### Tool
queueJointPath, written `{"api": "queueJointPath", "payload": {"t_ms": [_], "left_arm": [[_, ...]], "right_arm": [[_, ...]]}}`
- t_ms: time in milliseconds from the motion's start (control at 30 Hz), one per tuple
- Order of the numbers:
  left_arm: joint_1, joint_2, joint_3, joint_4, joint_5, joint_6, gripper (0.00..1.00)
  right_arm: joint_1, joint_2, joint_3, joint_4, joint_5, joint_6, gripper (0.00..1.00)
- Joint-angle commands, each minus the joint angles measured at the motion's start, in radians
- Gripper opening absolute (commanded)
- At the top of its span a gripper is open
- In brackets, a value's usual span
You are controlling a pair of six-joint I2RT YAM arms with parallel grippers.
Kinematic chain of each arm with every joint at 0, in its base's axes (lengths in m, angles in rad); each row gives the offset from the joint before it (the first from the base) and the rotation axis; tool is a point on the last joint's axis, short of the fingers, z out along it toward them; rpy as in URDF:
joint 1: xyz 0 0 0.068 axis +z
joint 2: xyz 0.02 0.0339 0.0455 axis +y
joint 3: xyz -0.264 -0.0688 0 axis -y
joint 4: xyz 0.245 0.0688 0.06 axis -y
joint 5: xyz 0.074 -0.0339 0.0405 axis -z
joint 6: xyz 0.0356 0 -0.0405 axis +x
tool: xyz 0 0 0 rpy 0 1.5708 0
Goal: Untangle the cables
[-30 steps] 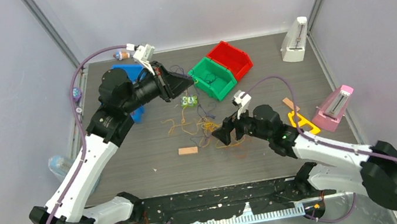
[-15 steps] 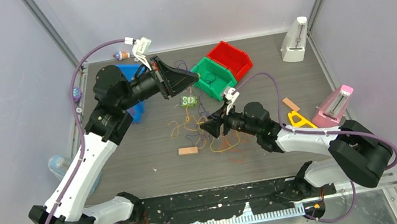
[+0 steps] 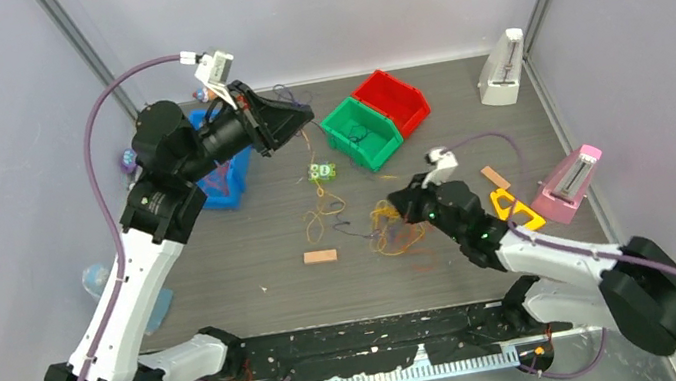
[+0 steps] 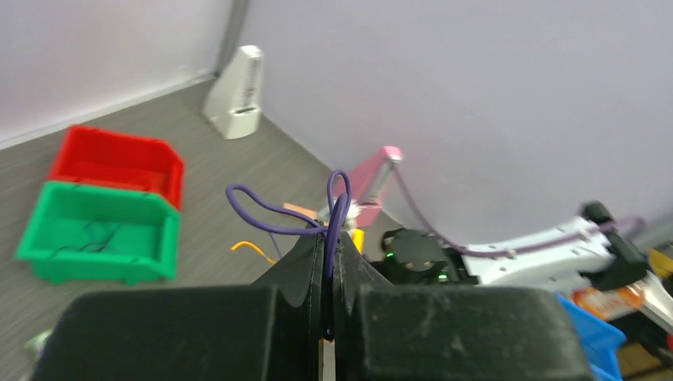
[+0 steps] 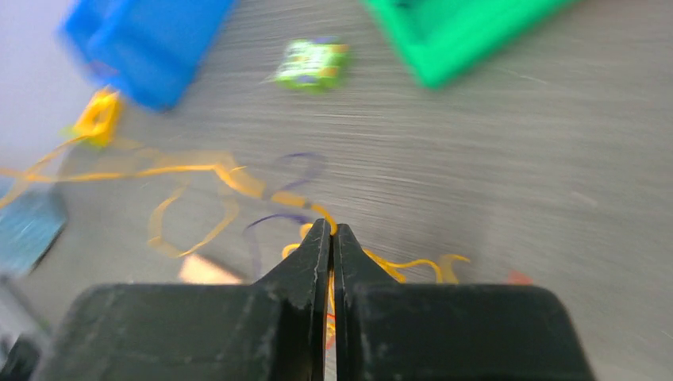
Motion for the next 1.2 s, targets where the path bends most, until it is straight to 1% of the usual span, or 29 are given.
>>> {"api": "queueJointPath", "payload": {"t_ms": [0,33,100,167,233,267,300,333,367,400,433,467,500,567,700,800,933,1100,1167], "left_arm": [[0.062,-0.026,0.015,-0.118,-0.141,0.101,0.00],[0.073,-0.031,-0.002,-0.118,-0.168,0.096,0.00],[0.078,-0.047,-0.041,-0.105,-0.204,0.092,0.00],[0.078,-0.059,-0.065,-0.115,-0.268,0.089,0.00],[0.079,-0.070,-0.094,-0.095,-0.269,0.079,0.00],[0.078,-0.072,-0.112,-0.072,-0.244,0.068,0.00],[0.077,-0.073,-0.127,-0.044,-0.217,0.053,0.00],[0.076,-0.070,-0.140,-0.022,-0.192,0.039,0.00],[0.073,-0.067,-0.146,-0.010,-0.179,0.033,0.00],[0.066,-0.063,-0.149,-0.010,-0.179,0.034,0.00],[0.057,-0.060,-0.152,-0.015,-0.189,0.039,0.00],[0.049,-0.061,-0.158,-0.017,-0.203,0.044,0.00],[0.042,-0.062,-0.167,-0.014,-0.216,0.049,0.00],[0.025,-0.060,-0.184,-0.003,-0.238,0.052,0.00],[-0.024,-0.049,-0.212,0.021,-0.292,0.050,0.00],[-0.058,-0.038,-0.232,0.052,-0.326,0.040,0.00],[-0.104,-0.019,-0.245,0.095,-0.346,0.023,0.00],[-0.150,0.021,-0.222,0.106,-0.342,0.005,0.00],[-0.167,0.032,-0.214,0.113,-0.341,-0.003,0.00]], "right_arm": [[-0.127,-0.144,-0.058,-0.374,0.278,0.256,0.05],[-0.175,-0.193,-0.069,-0.418,0.273,0.278,0.05],[-0.217,-0.260,-0.093,-0.483,0.275,0.297,0.05],[-0.231,-0.312,-0.089,-0.558,0.310,0.302,0.05],[-0.236,-0.342,-0.071,-0.587,0.316,0.259,0.05],[-0.236,-0.350,-0.052,-0.585,0.273,0.230,0.11],[-0.237,-0.351,-0.024,-0.575,0.202,0.149,0.20],[-0.237,-0.351,-0.008,-0.573,0.162,0.114,0.48],[-0.236,-0.357,0.017,-0.557,0.078,0.054,0.60],[-0.236,-0.363,0.024,-0.541,0.036,0.025,0.75],[-0.236,-0.382,0.029,-0.483,-0.071,-0.021,0.82],[-0.235,-0.406,0.030,-0.429,-0.119,-0.053,0.85],[-0.234,-0.416,0.040,-0.409,-0.201,-0.064,0.89],[-0.224,-0.428,0.073,-0.374,-0.293,-0.092,0.90],[-0.166,-0.395,0.161,-0.346,-0.384,-0.126,0.89],[-0.068,-0.335,0.212,-0.305,-0.392,-0.147,0.89],[0.048,-0.242,0.281,-0.249,-0.358,-0.175,0.89],[0.130,-0.130,0.329,-0.160,-0.365,-0.178,0.86],[0.144,-0.100,0.333,-0.114,-0.361,-0.176,0.85]]}}
